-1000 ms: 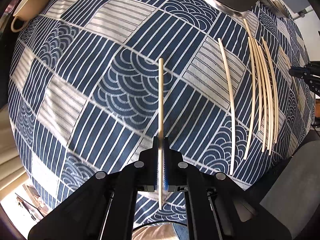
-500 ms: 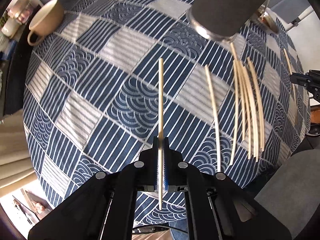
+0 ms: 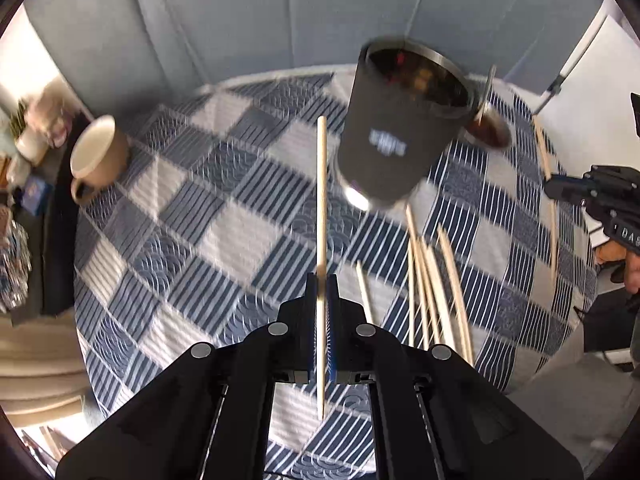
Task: Organize utensils
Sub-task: 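Lift a chopstick with the left tool while the right tool lifts another toward the black holder, then drop the chopsticks into the black holder by opening both tools, then move both open tools back down toward the remaining chopsticks, then grasp a chopstick with the left tool while the right tool grasps another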
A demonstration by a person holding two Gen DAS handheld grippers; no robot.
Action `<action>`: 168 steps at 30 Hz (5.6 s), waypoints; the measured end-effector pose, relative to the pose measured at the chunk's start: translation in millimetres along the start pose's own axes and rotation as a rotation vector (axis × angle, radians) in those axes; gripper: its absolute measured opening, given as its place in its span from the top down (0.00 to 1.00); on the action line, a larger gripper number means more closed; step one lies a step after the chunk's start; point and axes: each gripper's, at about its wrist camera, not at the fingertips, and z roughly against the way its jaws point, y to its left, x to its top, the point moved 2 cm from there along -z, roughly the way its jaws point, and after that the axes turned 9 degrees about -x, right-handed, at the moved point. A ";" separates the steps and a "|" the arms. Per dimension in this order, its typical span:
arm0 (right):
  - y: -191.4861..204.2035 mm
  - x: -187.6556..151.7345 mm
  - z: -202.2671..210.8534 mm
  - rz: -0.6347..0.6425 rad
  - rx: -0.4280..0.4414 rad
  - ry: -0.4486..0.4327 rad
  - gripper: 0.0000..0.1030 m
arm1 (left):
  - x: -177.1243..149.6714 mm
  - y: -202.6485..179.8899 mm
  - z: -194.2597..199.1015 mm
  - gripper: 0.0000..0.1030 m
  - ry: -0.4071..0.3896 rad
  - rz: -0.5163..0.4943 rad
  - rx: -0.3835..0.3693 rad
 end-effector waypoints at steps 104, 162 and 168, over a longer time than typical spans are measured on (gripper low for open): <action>-20.4 71.3 -4.5 -0.129 -0.017 -0.309 0.42 | 34.5 20.9 -22.5 0.37 -0.331 0.045 -0.157; 10.8 -90.2 -140.0 -0.256 -0.346 0.302 0.32 | -74.0 2.8 -116.6 0.20 0.058 -0.055 0.076; 13.9 -82.4 -137.8 -0.265 -0.329 0.271 0.32 | -76.5 6.1 -114.9 0.20 0.063 -0.051 0.083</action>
